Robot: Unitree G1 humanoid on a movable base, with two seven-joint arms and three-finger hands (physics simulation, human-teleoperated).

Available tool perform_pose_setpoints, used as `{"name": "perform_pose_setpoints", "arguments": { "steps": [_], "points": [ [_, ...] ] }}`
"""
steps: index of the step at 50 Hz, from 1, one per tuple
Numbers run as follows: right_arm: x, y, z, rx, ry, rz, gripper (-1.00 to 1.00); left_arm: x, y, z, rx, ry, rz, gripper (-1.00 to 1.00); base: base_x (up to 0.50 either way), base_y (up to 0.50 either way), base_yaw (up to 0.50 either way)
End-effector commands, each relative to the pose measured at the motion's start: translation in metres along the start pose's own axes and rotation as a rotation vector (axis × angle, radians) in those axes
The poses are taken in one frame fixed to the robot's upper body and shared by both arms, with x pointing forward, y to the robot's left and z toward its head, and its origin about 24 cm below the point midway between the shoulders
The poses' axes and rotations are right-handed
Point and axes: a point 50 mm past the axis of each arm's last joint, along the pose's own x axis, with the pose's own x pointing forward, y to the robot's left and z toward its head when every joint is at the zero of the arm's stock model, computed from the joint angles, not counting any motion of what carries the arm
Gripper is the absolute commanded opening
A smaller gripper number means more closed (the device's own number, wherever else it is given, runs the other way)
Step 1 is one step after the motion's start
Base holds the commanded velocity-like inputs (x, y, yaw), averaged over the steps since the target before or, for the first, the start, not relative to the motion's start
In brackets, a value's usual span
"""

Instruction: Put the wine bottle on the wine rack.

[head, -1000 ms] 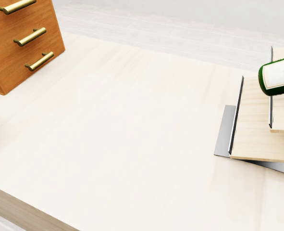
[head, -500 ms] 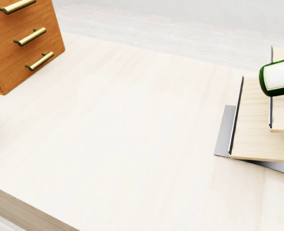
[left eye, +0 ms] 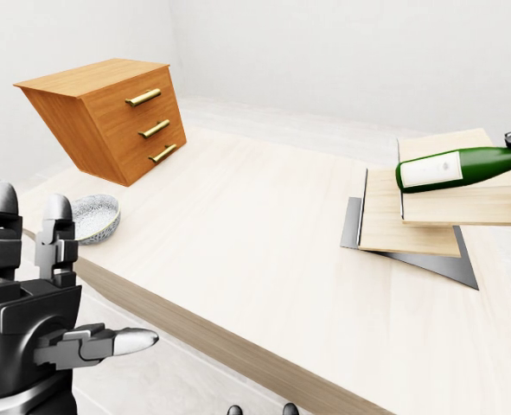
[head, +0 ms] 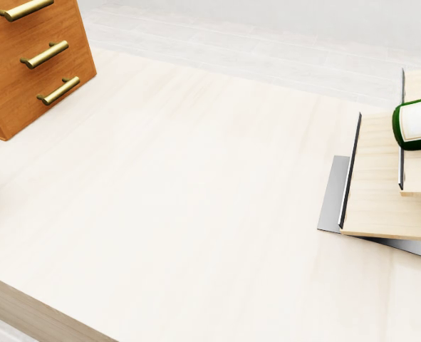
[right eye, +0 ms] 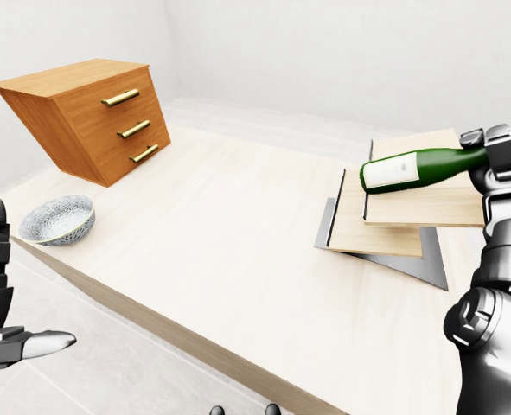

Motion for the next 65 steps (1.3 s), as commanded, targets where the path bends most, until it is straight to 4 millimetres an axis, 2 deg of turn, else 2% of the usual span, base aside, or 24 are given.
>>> {"name": "perform_pose_setpoints", "arguments": {
  "steps": [1, 10, 26, 36, 44, 48, 55, 56, 57, 58, 59, 60, 61, 62, 63, 64, 65],
  "points": [
    [-0.006, -0.015, -0.010, -0.058, 0.062, -0.091, -1.00, 0.000, 0.000, 0.001, 0.003, -0.004, -0.001, 1.00, 0.00, 0.00, 0.00],
    [-0.011, -0.025, -0.011, -0.062, 0.073, -0.128, -1.00, -0.001, -0.001, -0.002, 0.000, 0.009, -0.003, 1.00, 0.00, 0.00, 0.00],
    [-0.014, -0.029, -0.024, -0.066, 0.111, -0.144, -1.00, 0.000, -0.002, -0.005, -0.006, 0.022, -0.007, 1.00, 0.00, 0.00, 0.00],
    [-0.014, -0.032, -0.020, -0.081, 0.107, -0.171, -1.00, -0.001, -0.001, -0.007, -0.007, 0.031, -0.008, 1.00, 0.00, 0.00, 0.00],
    [-0.018, -0.039, -0.018, -0.075, 0.099, -0.198, -1.00, 0.001, -0.002, -0.006, -0.007, 0.021, -0.008, 1.00, 0.00, 0.00, 0.00],
    [-0.025, -0.050, -0.017, -0.057, 0.095, -0.227, -1.00, 0.000, -0.004, -0.006, -0.007, 0.025, -0.010, 1.00, 0.00, 0.00, 0.00],
    [-0.026, -0.051, -0.018, -0.054, 0.095, -0.229, -1.00, 0.000, -0.005, -0.004, -0.006, 0.018, -0.013, 1.00, 0.00, 0.00, 0.00],
    [-0.026, -0.052, -0.017, -0.052, 0.094, -0.233, -0.87, 0.000, -0.005, -0.004, -0.006, 0.018, -0.013, 1.00, 0.00, 0.00, 0.00],
    [-0.026, -0.052, -0.017, -0.052, 0.094, -0.234, -0.87, 0.000, -0.005, -0.004, -0.006, 0.019, -0.013, 1.00, 0.00, 0.00, 0.00],
    [-0.026, -0.051, -0.017, -0.058, 0.094, -0.228, -0.67, 0.000, -0.005, -0.004, -0.006, 0.018, -0.012, 1.00, 0.00, 0.00, 0.00],
    [-0.026, -0.051, -0.017, -0.058, 0.095, -0.228, -0.67, 0.000, -0.005, -0.004, -0.006, 0.018, -0.012, 1.00, 0.00, 0.00, 0.00],
    [-0.025, -0.050, -0.015, -0.058, 0.090, -0.227, -0.17, 0.000, -0.004, -0.004, -0.005, 0.016, -0.011, 1.00, 0.00, 0.00, 0.00],
    [-0.025, -0.050, -0.015, -0.058, 0.089, -0.227, 0.19, 0.000, -0.004, -0.003, -0.005, 0.016, -0.011, 1.00, 0.00, 0.00, 0.00],
    [-0.025, -0.050, -0.015, -0.059, 0.089, -0.225, 0.24, 0.000, -0.004, -0.004, -0.005, 0.017, -0.011, 1.00, 0.00, 0.00, 0.00],
    [-0.025, -0.050, -0.014, -0.057, 0.086, -0.224, 0.54, 0.000, -0.004, -0.004, -0.005, 0.018, -0.012, 1.00, 0.00, 0.00, 0.00],
    [-0.025, -0.050, -0.014, -0.057, 0.087, -0.224, 0.54, 0.000, -0.004, -0.004, -0.005, 0.018, -0.012, 1.00, 0.00, 0.00, 0.00],
    [-0.025, -0.049, -0.014, -0.058, 0.087, -0.223, 0.67, 0.000, -0.004, -0.004, -0.006, 0.017, -0.012, 1.00, 0.00, 0.00, 0.00]
  ]
}}
